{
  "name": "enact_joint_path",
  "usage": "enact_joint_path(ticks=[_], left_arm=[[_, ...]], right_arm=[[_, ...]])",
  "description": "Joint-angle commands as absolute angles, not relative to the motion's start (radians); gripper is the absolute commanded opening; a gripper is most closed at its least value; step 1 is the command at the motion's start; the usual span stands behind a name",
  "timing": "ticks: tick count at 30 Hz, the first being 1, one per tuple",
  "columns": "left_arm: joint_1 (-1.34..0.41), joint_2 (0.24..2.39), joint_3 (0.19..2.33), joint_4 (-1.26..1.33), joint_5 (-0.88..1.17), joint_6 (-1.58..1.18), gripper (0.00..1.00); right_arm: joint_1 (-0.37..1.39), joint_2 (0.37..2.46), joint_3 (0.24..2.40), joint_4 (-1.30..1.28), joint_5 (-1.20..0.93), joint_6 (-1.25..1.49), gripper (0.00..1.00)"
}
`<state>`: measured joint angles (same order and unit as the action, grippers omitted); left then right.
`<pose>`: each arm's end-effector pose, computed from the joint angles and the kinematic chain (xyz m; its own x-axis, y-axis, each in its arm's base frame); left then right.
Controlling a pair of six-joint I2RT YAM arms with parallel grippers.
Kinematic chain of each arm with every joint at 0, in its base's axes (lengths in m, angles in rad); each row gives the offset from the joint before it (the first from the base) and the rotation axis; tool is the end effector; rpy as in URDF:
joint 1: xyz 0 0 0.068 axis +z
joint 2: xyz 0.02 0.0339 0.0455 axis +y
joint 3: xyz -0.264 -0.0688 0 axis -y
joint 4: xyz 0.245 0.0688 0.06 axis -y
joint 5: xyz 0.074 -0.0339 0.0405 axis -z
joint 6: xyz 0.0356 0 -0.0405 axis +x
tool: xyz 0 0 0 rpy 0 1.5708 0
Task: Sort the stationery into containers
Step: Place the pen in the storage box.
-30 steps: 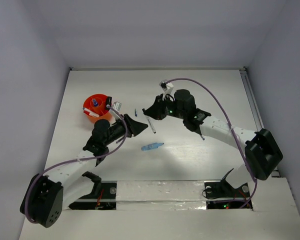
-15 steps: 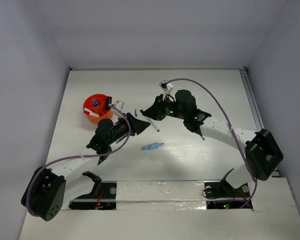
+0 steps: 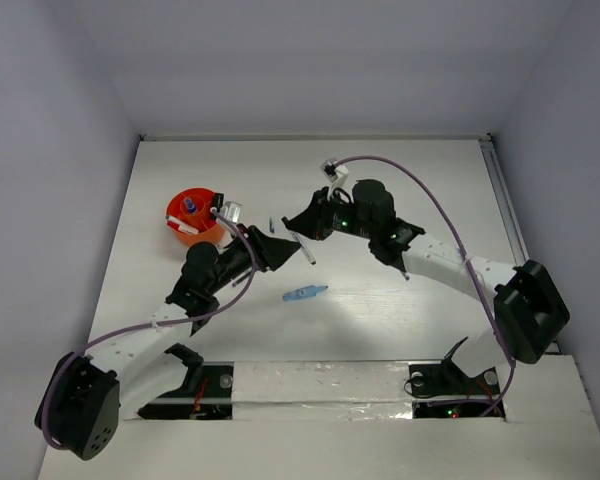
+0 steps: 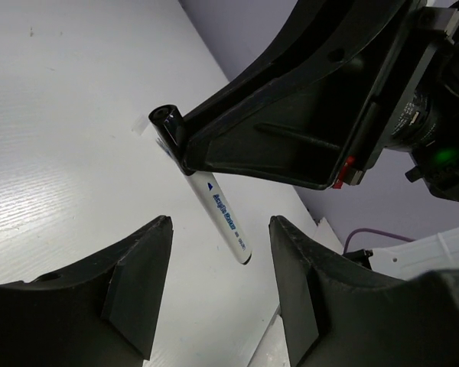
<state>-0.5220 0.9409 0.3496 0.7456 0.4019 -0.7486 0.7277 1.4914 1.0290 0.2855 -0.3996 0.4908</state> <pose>0.1723 -0.1152 0.2565 -0.4428 -0.4679 -0.7649 0.6723 0.3911 -0.6285 0.2523 0.2433 0.3023 -0.5395 0.1009 -0.8359 -0.7307 0.4372 0.5244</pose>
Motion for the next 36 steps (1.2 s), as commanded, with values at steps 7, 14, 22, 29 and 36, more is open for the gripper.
enact_joint_path(ticks=[7,14,22,29,36], left_arm=[[-0.528,1.017,0.385,0.871,0.410,-0.750,0.47],[-0.528,1.032,0.397,0.925,0.394,-0.759,0.38],[-0.537,1.048,0.394,0.953,0.379,-0.767,0.11],[-0.537,0.997,0.409,0.801,0.313,-0.710,0.00],[-0.537,0.910,0.472,0.496,0.013,-0.630,0.00]], right_arm=[[0.733,1.456,1.000,0.383,-0.454,0.541,0.00],[0.733,1.480,0.983,0.425,-0.495,0.578,0.00],[0.733,1.502,0.965,0.471,-0.520,0.612,0.00],[0.733,1.451,0.957,0.401,-0.442,0.598,0.17],[0.620,1.289,0.870,0.336,-0.370,0.640,0.64]])
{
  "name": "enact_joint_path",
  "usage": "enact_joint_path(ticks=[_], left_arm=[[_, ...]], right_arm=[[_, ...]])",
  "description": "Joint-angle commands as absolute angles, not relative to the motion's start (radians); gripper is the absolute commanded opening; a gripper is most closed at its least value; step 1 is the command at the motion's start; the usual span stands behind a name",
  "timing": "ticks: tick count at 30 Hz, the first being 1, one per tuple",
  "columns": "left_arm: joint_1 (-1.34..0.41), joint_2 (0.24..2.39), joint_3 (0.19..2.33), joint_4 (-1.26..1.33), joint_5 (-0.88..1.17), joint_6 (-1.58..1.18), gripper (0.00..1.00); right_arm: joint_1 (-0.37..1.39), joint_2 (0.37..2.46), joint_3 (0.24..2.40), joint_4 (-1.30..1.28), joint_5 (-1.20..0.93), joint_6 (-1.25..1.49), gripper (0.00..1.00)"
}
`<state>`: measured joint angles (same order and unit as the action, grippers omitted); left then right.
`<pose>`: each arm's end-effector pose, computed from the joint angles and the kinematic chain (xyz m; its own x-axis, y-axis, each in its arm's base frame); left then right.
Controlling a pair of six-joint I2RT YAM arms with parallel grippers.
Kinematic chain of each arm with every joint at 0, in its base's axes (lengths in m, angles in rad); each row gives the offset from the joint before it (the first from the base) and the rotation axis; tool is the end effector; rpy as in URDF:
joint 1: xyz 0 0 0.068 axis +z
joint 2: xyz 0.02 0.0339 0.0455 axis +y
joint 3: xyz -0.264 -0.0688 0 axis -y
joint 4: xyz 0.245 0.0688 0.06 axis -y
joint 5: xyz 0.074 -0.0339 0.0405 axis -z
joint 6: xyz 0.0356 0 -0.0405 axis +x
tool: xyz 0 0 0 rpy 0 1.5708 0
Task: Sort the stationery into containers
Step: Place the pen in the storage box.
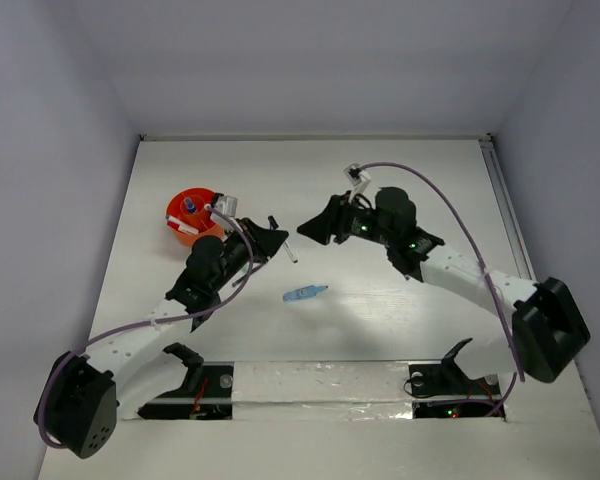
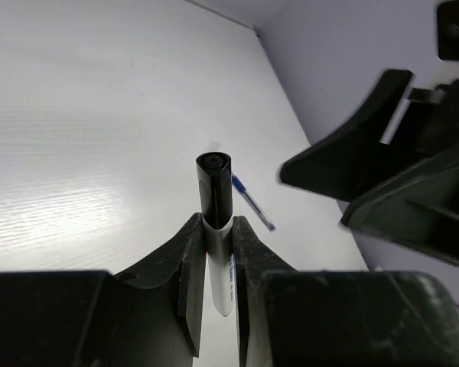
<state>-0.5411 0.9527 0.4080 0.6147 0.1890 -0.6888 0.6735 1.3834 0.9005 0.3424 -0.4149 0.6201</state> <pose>0.1820 -0.1172 0.2606 -0.3774 -0.5016 -0.7785 0.5527 0.5525 -0.6239 0.2421 0.2116 0.2973 -0.6021 0.1999 -0.7730 -0.6548 0.4303 0.6213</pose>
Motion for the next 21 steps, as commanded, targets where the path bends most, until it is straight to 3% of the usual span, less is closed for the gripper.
enact_joint_path(ticks=[1,12,21], left_arm=[[-0.537,0.898,0.482,0.476,-0.039,-0.626,0.00],[-0.485,0.980,0.738,0.241,-0.674,-0.483,0.00],[-0.252,1.002,0.677,0.290,-0.753,-0.560,0.00]], right_arm=[[0.609,1.266,0.859,0.324,-0.348,0.634,0.67],[0.588,1.051,0.666,0.241,-0.241,0.514,0.68],[0.588,1.020,0.574,0.302,-0.284,0.525,0.67]])
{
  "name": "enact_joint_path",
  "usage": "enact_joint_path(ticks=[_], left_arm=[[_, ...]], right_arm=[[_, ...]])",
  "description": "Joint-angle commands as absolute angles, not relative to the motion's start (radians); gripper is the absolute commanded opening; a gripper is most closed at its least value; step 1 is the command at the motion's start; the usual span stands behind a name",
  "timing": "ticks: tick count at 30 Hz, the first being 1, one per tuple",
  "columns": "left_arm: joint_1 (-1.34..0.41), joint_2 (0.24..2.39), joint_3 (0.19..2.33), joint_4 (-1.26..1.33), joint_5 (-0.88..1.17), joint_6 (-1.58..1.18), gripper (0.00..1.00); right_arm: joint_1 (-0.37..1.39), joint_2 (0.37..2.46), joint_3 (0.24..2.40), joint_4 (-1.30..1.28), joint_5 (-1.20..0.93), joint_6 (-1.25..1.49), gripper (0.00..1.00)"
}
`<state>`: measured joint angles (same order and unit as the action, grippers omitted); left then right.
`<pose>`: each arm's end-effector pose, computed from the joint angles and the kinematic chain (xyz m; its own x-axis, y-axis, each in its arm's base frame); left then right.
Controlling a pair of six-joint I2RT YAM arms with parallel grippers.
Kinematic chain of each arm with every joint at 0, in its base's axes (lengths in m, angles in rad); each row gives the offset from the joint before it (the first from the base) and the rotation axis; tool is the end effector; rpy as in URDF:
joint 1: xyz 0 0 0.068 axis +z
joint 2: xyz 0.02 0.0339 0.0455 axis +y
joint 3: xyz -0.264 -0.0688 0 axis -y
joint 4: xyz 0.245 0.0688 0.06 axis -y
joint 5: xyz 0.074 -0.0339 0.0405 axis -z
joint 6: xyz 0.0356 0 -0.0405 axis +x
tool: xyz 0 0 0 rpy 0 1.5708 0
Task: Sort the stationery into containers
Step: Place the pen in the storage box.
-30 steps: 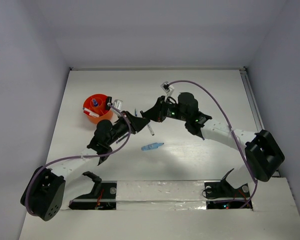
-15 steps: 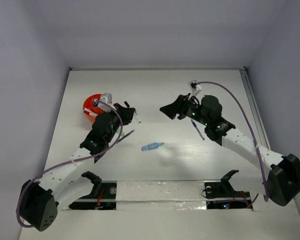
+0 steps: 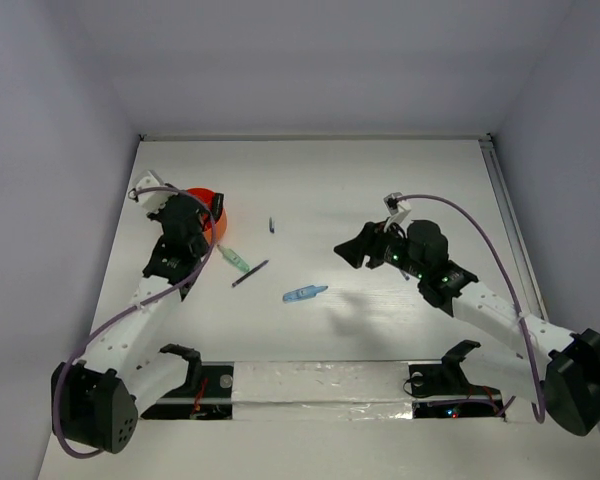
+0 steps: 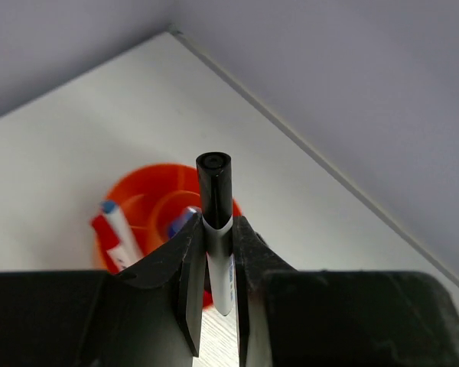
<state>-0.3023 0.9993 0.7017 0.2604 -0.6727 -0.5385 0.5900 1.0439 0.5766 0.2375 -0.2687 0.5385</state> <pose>0.2269 -0.0475 0.3173 0.1550 -0.4685 -0.8698 -0.3286 0.8058 -0.4926 0.1929 0.1405 0.2602 -0.5477 0.2283 -0.8049 -0.5478 0.6293 0.5513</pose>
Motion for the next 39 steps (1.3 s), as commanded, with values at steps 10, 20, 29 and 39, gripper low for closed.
enact_joint_path(ticks=[10,20,29,39], left_arm=[[-0.221,1.207,0.739,0.307,-0.867,-0.555,0.00],[-0.210,1.258,0.707,0.351,-0.873,-0.581,0.00],[-0.210,1.218,0.664,0.362,-0.854,-0.604,0.37],[-0.225,1.083,0.653,0.377,-0.764,-0.611,0.44]], right_arm=[[0.588,0.983,0.563,0.305,-0.319,0.531,0.65],[0.588,0.965,0.558,0.296,-0.316,0.525,0.65],[0.588,0.991,0.565,0.284,-0.295,0.522,0.65],[0.588,1.015,0.566,0.275,-0.249,0.511,0.63]])
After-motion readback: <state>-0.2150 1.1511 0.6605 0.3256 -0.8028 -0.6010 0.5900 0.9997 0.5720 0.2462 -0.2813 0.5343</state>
